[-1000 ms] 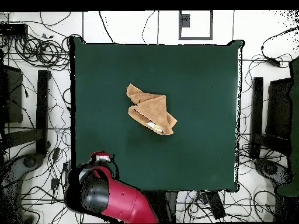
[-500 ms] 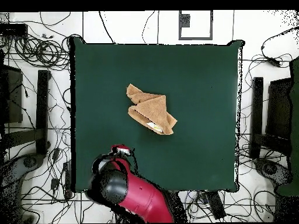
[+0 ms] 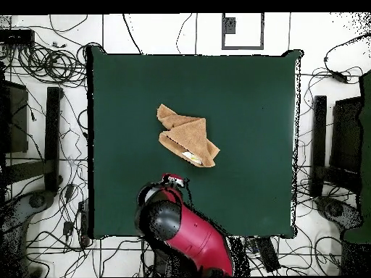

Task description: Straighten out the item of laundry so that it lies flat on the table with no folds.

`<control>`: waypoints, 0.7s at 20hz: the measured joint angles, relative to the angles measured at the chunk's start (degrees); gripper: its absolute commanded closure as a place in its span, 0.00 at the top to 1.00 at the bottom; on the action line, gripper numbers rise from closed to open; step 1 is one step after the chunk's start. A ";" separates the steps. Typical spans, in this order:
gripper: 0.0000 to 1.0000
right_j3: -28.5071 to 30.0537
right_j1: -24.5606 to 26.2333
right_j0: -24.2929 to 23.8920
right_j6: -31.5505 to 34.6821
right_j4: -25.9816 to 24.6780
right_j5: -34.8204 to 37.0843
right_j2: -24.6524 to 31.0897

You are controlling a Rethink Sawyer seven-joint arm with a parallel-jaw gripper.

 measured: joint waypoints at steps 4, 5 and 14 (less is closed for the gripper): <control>1.00 -0.26 1.59 -1.12 0.00 0.01 0.00 -0.18; 1.00 -0.27 1.90 -1.32 0.00 0.01 0.00 -0.29; 1.00 -0.34 3.32 -1.66 0.00 -0.45 0.00 -1.59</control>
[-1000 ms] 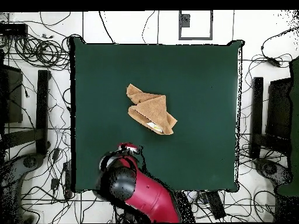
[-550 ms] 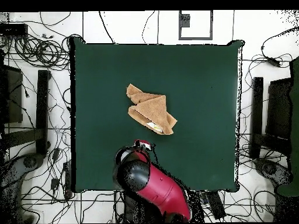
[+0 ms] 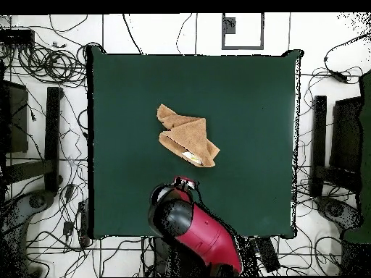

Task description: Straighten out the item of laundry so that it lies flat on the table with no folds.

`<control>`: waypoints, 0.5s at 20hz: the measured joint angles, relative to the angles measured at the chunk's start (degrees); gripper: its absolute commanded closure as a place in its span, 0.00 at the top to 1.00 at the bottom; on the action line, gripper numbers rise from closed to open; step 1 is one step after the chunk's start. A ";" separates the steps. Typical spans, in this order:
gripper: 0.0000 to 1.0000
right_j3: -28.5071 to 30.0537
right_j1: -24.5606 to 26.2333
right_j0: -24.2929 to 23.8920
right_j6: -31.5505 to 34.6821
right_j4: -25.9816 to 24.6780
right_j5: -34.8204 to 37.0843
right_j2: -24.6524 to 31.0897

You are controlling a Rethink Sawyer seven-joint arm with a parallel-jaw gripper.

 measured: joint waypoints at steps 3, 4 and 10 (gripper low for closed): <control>1.00 -0.01 0.03 0.05 0.00 -0.01 0.00 -0.12; 1.00 -0.02 0.03 0.09 0.00 -0.01 0.00 -0.20; 1.00 -0.27 0.12 0.09 0.00 -0.01 0.00 -0.56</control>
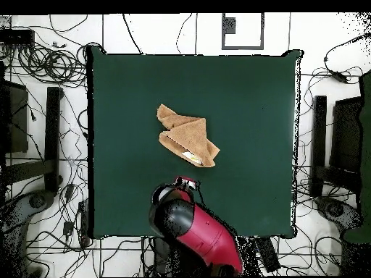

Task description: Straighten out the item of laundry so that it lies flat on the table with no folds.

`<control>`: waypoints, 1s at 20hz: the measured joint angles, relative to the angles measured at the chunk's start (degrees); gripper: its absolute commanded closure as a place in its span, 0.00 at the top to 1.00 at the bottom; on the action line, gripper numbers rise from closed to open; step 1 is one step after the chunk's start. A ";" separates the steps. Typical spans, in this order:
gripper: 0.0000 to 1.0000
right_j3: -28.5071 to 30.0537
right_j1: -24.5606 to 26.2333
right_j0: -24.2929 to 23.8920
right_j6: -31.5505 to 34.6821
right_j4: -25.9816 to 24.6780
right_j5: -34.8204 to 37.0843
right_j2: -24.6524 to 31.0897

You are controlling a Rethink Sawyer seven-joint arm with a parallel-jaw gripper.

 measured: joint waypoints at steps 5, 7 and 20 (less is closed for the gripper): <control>1.00 -1.70 0.72 0.05 0.00 -0.82 0.84 -1.38; 1.00 -3.32 1.00 0.06 0.00 -1.69 2.35 -2.22; 1.00 -13.72 2.85 -0.44 0.00 -5.16 11.45 -4.49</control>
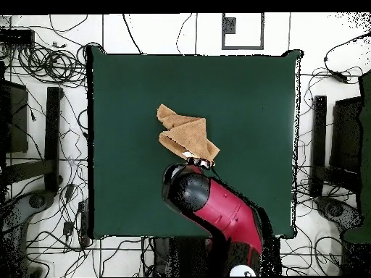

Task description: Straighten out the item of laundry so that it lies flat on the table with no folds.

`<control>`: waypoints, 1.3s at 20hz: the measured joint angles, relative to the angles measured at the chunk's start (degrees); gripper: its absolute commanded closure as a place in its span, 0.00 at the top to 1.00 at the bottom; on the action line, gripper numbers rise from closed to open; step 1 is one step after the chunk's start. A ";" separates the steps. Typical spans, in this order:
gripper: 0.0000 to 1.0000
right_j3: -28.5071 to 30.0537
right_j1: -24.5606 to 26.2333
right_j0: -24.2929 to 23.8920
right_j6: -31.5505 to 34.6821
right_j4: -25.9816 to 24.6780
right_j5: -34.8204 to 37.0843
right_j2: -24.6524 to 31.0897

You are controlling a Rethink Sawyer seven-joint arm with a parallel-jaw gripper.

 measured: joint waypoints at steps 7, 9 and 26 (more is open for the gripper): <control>1.00 -4.43 1.84 -0.23 0.00 -0.02 0.01 0.02; 1.00 -5.24 2.35 -0.45 0.00 -0.04 0.01 0.01; 1.00 -10.14 5.78 -0.28 0.00 -0.92 -3.47 -1.60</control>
